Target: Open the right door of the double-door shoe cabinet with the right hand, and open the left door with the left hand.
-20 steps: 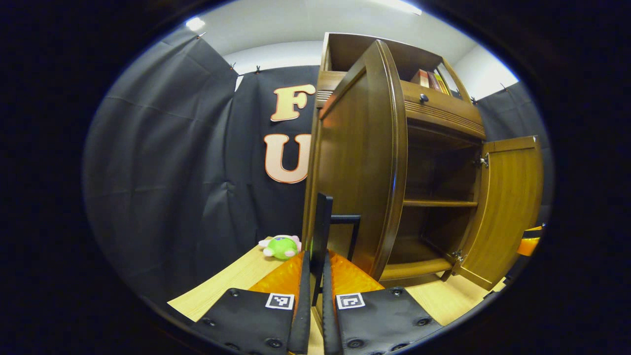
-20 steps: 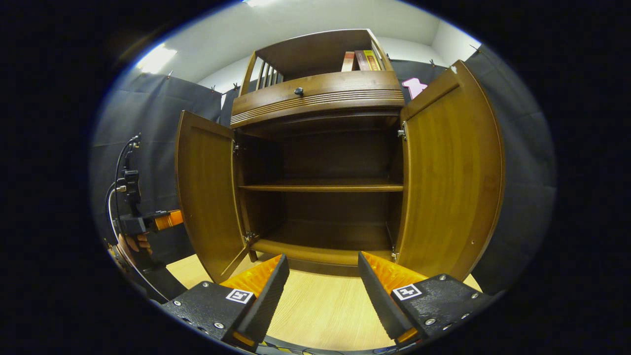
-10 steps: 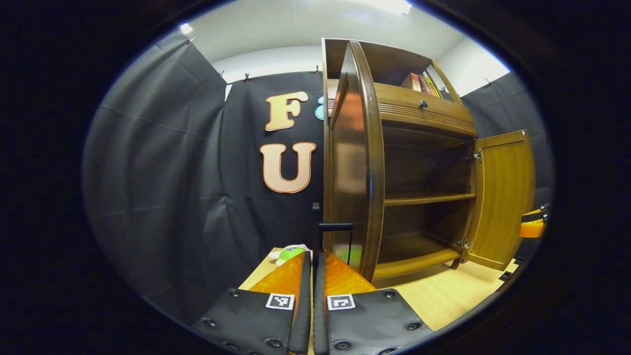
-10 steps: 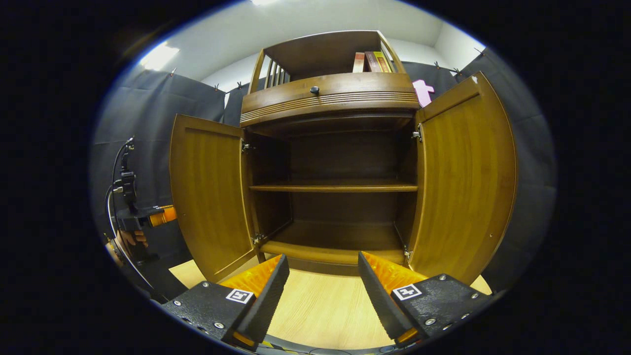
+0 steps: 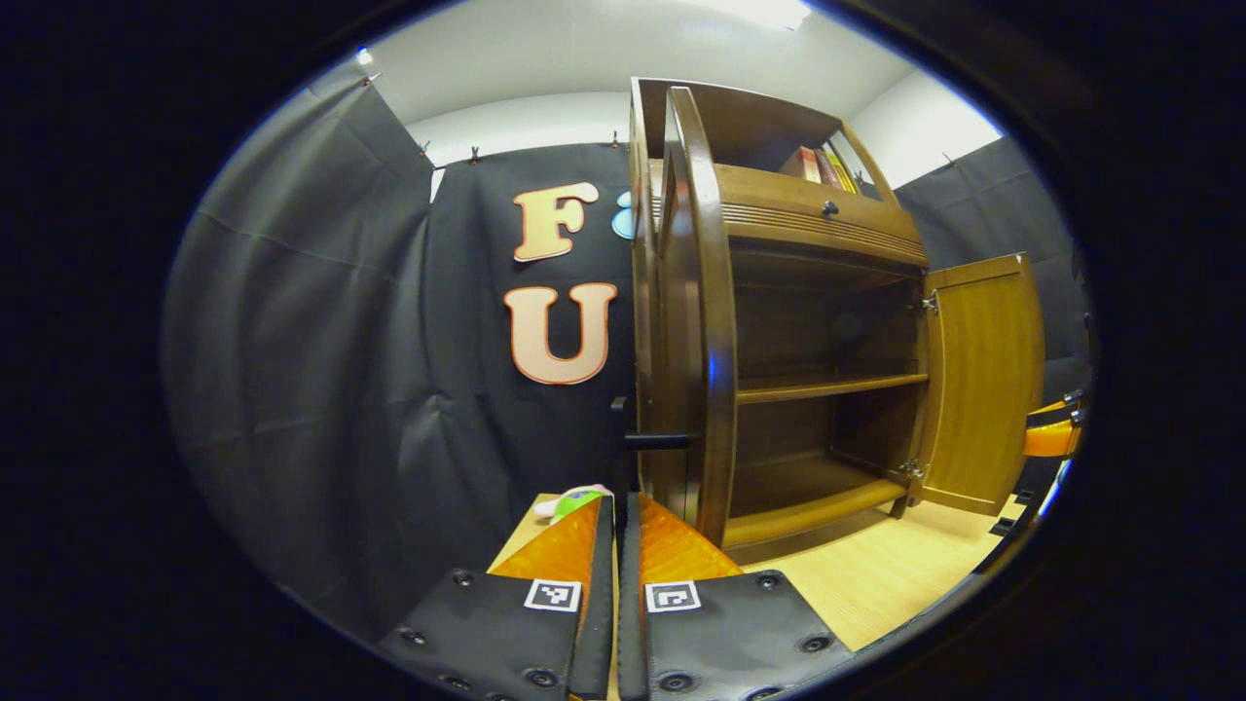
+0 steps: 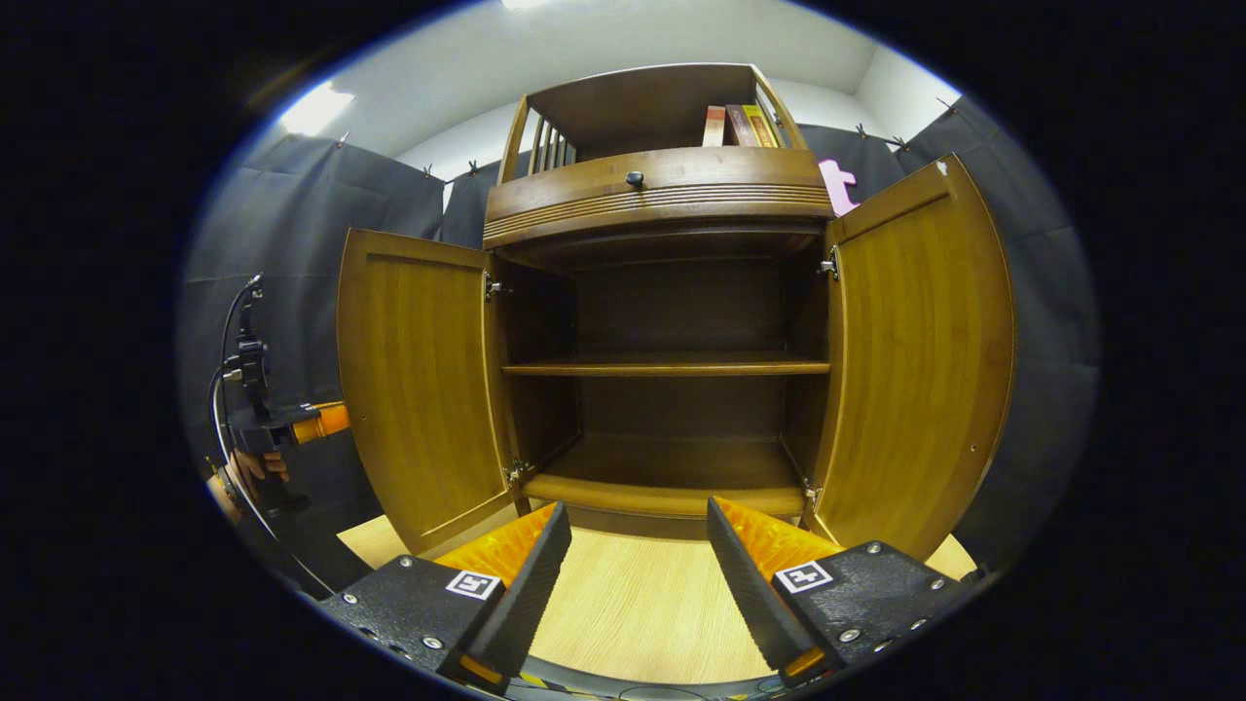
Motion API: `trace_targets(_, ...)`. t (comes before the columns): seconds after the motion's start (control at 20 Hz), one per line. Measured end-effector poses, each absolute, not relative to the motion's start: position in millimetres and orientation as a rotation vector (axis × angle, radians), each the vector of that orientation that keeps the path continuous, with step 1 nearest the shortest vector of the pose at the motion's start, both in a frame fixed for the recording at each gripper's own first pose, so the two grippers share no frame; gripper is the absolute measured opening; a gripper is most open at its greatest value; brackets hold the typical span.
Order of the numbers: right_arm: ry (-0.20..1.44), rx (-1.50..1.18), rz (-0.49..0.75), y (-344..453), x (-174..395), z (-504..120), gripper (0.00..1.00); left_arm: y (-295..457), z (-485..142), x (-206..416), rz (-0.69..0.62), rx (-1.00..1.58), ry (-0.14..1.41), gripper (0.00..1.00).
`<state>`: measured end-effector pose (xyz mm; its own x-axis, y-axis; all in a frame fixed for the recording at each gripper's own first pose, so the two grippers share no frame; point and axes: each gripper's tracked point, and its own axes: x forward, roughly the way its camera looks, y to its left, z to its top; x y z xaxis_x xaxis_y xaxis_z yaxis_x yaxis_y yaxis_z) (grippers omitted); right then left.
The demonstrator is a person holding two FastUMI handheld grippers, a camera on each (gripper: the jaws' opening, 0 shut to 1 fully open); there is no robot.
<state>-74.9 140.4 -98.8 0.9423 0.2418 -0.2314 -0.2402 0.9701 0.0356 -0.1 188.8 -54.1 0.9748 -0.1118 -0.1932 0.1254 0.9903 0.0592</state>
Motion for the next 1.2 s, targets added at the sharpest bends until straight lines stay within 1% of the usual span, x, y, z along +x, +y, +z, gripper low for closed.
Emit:
trace_targets(0.05,0.237,0.009,0.254,140.4,-74.0,-98.3,0.87,191.6,-52.3,-7.7,-0.109,0.047,0.193,0.10)
trace_targets(0.1,0.239,0.013,0.263,140.5,-72.9,-98.7,0.98,195.6,-49.4,-16.7,-0.091,0.042,0.195,0.03)
trace_targets(0.15,0.242,0.019,0.274,141.0,-71.0,-99.2,0.98,200.7,-46.8,-25.1,-0.065,0.052,0.194,0.10)
trace_targets(0.25,0.245,0.030,0.301,141.4,-66.8,-99.4,0.98,198.5,-37.9,-45.5,-0.036,0.055,0.185,0.11)
trace_targets(0.3,0.250,0.029,0.315,141.0,-65.0,-100.0,0.87,193.5,-31.1,-55.5,-0.028,0.060,0.178,0.10)
trace_targets(0.4,0.251,0.029,0.337,138.9,-61.8,-99.7,0.87,177.1,-24.6,-68.6,-0.013,0.054,0.178,0.10)
trace_targets(0.45,0.249,0.032,0.347,137.7,-60.7,-98.5,0.98,166.3,-21.0,-72.8,-0.014,0.047,0.177,0.10)
trace_targets(0.5,0.247,0.036,0.354,135.8,-59.5,-96.9,0.98,152.9,-16.3,-74.2,-0.019,0.036,0.169,0.10)
trace_targets(0.55,0.245,0.038,0.358,132.3,-58.9,-96.0,0.87,138.5,-11.4,-72.7,-0.028,0.025,0.160,0.11)
trace_targets(0.65,0.237,0.041,0.353,122.2,-57.9,-93.2,0.87,107.7,-1.9,-67.9,-0.030,-0.005,0.140,0.11)
trace_targets(0.7,0.233,0.045,0.347,116.7,-57.7,-92.2,0.98,92.4,-2.4,-63.6,-0.031,-0.024,0.138,0.11)
trace_targets(0.75,0.226,0.052,0.337,111.3,-58.0,-89.5,0.98,74.6,-4.8,-58.1,-0.038,-0.049,0.139,0.11)
trace_targets(0.8,0.219,0.057,0.324,104.4,-57.0,-87.1,0.87,54.7,-6.8,-52.0,-0.052,-0.072,0.143,0.07)
trace_targets(0.85,0.208,0.060,0.310,98.0,-56.9,-84.5,0.87,36.5,-10.8,-44.4,-0.069,-0.081,0.144,0.11)
trace_targets(1.05,0.177,0.061,0.260,72.7,-57.9,-77.1,0.87,-12.5,-34.1,-30.0,-0.061,0.001,0.124,0.11)
trace_targets(1.1,0.177,0.058,0.244,65.2,-57.9,-77.0,0.87,-26.1,-37.1,-28.7,-0.076,0.012,0.115,0.11)
trace_targets(1.15,0.177,0.054,0.230,58.8,-58.7,-77.5,0.99,-36.5,-39.9,-25.6,-0.082,0.021,0.105,0.11)
trace_targets(1.2,0.176,0.053,0.221,54.1,-59.6,-77.0,0.99,-40.3,-43.0,-24.5,-0.078,0.033,0.099,0.11)
